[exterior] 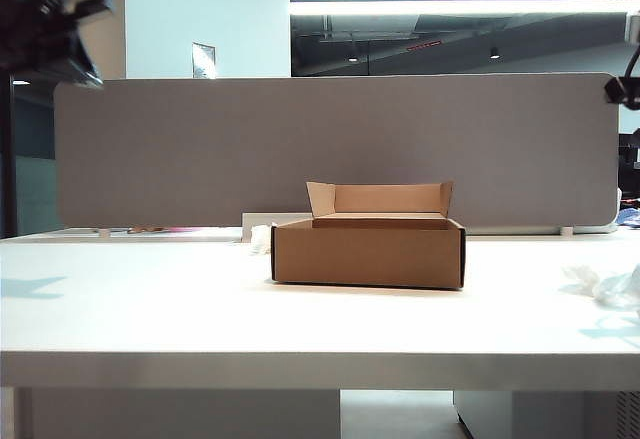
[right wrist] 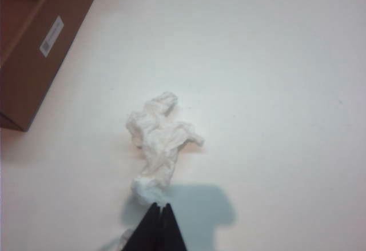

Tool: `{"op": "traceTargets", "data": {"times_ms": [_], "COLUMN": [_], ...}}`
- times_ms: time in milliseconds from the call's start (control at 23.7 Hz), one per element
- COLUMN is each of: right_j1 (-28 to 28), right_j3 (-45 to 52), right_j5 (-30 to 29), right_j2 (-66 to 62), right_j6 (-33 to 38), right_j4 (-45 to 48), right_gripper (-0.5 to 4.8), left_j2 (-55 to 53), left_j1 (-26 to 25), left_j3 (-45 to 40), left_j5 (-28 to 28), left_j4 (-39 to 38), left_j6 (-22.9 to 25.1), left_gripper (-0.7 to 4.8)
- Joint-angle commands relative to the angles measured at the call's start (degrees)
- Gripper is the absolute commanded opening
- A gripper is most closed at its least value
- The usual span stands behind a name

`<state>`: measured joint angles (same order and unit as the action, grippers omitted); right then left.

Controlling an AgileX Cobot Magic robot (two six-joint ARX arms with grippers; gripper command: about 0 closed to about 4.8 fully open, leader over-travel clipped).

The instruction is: Pick up all the paper balls on the table and put them in the paper box.

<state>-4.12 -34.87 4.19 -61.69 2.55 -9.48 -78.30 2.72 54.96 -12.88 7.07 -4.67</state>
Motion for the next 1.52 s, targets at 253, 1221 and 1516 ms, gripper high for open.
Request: {"op": "traceTargets", "data": {"times_ms": [253, 1221, 1516], "right_j1": [0.0, 0.0, 0.0], "right_j3": [-10.6, -22.5, -22.5], "right_j5": [-1.8, -1.8, -1.8], "right_j2": [-11.8, -20.2, -20.2], "right_j6": [0.0, 0.0, 0.0], "right_j4": [-4.0, -12.9, -12.2], "right_gripper": [0.00, -0.01, -0.01], "left_j2": [-18.8, -65.3, -68.4], "left_j1": [4.9, 10.2, 13.4], "left_j3": [17.0, 65.6, 65.6], "left_j5": [-0.2, 0.0, 6.7], "left_j4": [-4.0, -8.1, -1.2], "left_j6": [5.1, 3.8, 8.9], "left_gripper": [-0.05, 4.76, 4.79]}}
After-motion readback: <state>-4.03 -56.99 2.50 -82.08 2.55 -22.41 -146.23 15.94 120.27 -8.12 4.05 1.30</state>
